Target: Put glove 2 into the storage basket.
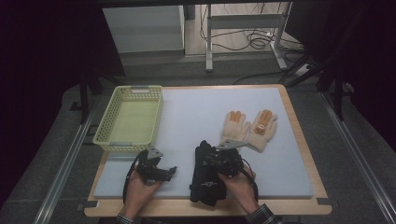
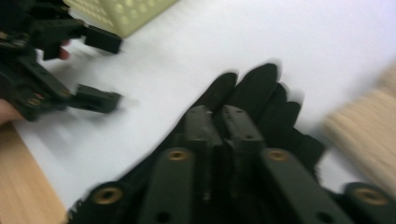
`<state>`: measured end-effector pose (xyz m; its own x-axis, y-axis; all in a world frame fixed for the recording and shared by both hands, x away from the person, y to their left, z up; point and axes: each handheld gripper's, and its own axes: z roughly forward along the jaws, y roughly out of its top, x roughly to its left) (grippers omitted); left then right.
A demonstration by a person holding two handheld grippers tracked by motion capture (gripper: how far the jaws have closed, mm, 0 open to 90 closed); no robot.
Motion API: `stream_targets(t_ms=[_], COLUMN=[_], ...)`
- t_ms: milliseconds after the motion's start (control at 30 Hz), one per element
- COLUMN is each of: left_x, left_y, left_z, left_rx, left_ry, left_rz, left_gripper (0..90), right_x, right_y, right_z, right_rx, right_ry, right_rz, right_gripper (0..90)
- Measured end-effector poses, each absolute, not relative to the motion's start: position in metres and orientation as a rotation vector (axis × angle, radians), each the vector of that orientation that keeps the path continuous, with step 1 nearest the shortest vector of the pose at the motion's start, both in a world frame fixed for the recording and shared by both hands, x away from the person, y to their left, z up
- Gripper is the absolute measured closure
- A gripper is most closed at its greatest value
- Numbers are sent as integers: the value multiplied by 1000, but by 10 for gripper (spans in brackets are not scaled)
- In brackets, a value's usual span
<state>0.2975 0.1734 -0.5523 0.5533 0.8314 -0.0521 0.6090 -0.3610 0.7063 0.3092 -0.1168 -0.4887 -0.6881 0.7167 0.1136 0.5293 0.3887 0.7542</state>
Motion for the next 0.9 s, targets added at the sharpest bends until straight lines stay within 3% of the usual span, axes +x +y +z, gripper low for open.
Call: stream_targets(t_ms=[133, 267, 367, 433, 467, 700, 767, 867, 900], left_x=[298, 298, 298, 297, 297, 298, 298, 298, 298], left_y=[173, 174, 174, 174, 174, 174, 174, 174, 174], left_z=[-552, -552, -552, -552, -552, -552, -552, -552, -552], left_rx=[2096, 2102, 2101, 2101, 2101, 2107, 2110, 2109, 2107], left_ry=[1154, 1151, 1150, 1151, 1151, 1147, 1145, 1146, 1149], left_rz=[413, 412, 414, 413, 413, 415, 414, 415, 413], left_gripper=[50, 50, 51, 50, 51, 51, 50, 50, 51], right_x=[324, 342, 357, 370, 377, 361, 358, 357, 355], right_y=[-132, -121, -115, -112, -113, -121, -127, -137, -141], right_z=[-483, -487, -495, -505, -513, -495, -490, -495, -496], right_rx=[1066, 1028, 1047, 1092, 1150, 1115, 1122, 1100, 1092], right_ry=[2375, 2391, 2408, 2440, 2488, 2397, 2406, 2425, 2432], right_rz=[1158, 1100, 1037, 989, 975, 1010, 988, 951, 983], right_gripper=[672, 582, 571, 625, 830, 873, 856, 656, 647])
